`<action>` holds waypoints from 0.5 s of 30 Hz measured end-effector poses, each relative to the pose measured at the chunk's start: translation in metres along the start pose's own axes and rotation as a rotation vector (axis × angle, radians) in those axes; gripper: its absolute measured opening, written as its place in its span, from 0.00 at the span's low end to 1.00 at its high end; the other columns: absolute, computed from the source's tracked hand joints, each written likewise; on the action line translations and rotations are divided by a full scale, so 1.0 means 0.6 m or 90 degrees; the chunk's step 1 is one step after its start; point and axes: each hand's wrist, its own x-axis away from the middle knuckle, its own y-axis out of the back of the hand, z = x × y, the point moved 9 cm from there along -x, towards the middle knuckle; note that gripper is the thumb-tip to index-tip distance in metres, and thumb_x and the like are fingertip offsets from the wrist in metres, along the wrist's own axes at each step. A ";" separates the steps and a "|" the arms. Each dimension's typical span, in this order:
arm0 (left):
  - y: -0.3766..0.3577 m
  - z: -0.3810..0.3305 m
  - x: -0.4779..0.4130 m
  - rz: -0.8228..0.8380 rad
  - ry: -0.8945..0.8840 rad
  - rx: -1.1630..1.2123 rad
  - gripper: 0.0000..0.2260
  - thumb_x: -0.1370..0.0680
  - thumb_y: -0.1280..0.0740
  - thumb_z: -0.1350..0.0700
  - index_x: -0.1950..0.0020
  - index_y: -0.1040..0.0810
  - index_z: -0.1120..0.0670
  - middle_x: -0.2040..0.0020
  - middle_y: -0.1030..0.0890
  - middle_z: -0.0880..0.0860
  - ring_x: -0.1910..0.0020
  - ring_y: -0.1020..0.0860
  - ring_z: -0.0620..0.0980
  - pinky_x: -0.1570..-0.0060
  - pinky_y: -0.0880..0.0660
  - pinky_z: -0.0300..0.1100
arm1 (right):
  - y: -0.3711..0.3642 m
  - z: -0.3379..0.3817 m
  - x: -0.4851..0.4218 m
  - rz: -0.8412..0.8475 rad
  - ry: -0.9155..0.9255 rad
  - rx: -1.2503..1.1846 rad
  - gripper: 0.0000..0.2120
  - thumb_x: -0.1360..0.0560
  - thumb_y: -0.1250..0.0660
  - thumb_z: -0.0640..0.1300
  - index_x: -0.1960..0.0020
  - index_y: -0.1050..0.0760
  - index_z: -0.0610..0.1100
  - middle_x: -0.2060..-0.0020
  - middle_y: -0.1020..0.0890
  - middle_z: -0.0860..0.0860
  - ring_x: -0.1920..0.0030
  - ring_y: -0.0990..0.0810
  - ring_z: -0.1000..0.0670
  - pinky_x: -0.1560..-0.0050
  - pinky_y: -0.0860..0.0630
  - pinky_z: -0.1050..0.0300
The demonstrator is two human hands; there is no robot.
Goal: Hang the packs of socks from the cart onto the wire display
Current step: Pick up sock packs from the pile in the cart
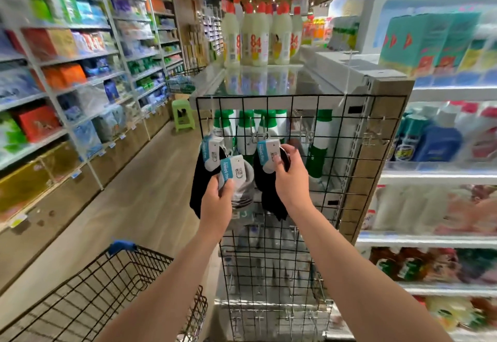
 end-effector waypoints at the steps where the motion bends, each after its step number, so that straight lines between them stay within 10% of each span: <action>1: 0.007 0.003 -0.002 0.001 0.002 0.012 0.10 0.16 0.38 0.52 0.36 0.24 0.51 0.44 0.19 0.47 0.47 0.21 0.39 0.54 0.27 0.29 | -0.004 0.005 -0.004 0.001 -0.007 0.003 0.14 0.16 0.39 0.47 0.32 0.30 0.51 0.40 0.20 0.51 0.39 0.22 0.52 0.43 0.25 0.56; 7: 0.008 0.012 -0.008 0.071 0.005 0.044 0.10 0.16 0.38 0.53 0.36 0.24 0.49 0.44 0.18 0.45 0.44 0.20 0.40 0.44 0.23 0.38 | -0.026 0.023 -0.019 -0.009 0.002 0.022 0.14 0.17 0.37 0.45 0.32 0.27 0.49 0.41 0.19 0.52 0.40 0.22 0.51 0.42 0.23 0.54; 15: 0.000 0.004 -0.003 0.111 -0.012 -0.022 0.11 0.17 0.38 0.50 0.35 0.24 0.49 0.44 0.19 0.43 0.47 0.22 0.35 0.56 0.28 0.25 | -0.058 -0.018 -0.023 0.016 -0.071 0.061 0.12 0.19 0.35 0.49 0.36 0.25 0.51 0.46 0.17 0.50 0.48 0.20 0.50 0.51 0.25 0.56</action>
